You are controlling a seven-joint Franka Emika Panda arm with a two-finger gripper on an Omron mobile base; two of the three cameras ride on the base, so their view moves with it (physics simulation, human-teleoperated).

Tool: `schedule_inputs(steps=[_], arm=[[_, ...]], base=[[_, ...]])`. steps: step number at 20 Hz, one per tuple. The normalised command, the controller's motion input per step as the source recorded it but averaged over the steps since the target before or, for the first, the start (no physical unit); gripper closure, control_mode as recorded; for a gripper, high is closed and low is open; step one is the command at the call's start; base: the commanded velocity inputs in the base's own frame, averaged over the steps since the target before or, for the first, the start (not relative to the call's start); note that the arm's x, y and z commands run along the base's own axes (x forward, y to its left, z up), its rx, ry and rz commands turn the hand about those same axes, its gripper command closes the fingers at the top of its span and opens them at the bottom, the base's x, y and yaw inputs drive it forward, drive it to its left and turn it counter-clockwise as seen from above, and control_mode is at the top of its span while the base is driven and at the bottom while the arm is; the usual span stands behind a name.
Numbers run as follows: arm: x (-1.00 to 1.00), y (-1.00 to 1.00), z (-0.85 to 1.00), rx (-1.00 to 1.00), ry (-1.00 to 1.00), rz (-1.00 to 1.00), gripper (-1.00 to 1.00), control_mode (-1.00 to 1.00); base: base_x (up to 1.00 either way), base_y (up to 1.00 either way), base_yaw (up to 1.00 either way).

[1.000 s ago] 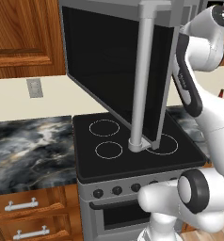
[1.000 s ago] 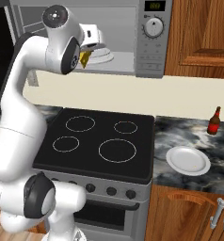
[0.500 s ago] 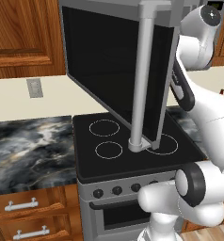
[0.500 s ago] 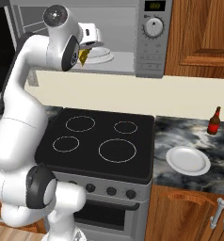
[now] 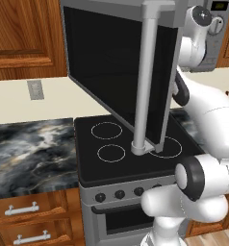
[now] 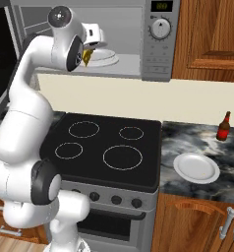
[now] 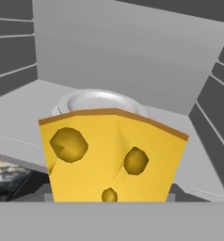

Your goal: Pick the cheese from the counter and place it in the microwave. Then turn on the microwave.

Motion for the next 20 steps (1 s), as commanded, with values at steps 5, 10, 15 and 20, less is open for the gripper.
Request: schedule_inputs(steps=[5, 10, 15, 20], arm=[[0.34, 0.11, 0.00, 0.01, 0.00, 0.00, 1.00, -1.00], [0.33, 0.11, 0.00, 0.00, 0.00, 0.00, 1.00, -1.00], [0.36, 0.05, 0.00, 0.00, 0.00, 0.00, 1.00, -1.00], [0.34, 0.06, 0.00, 0.00, 0.00, 0.00, 1.00, -1.00]], base=[[0.00, 0.00, 0.00], [0.00, 0.00, 0.00], [0.00, 0.00, 0.00], [0.00, 0.00, 0.00]])
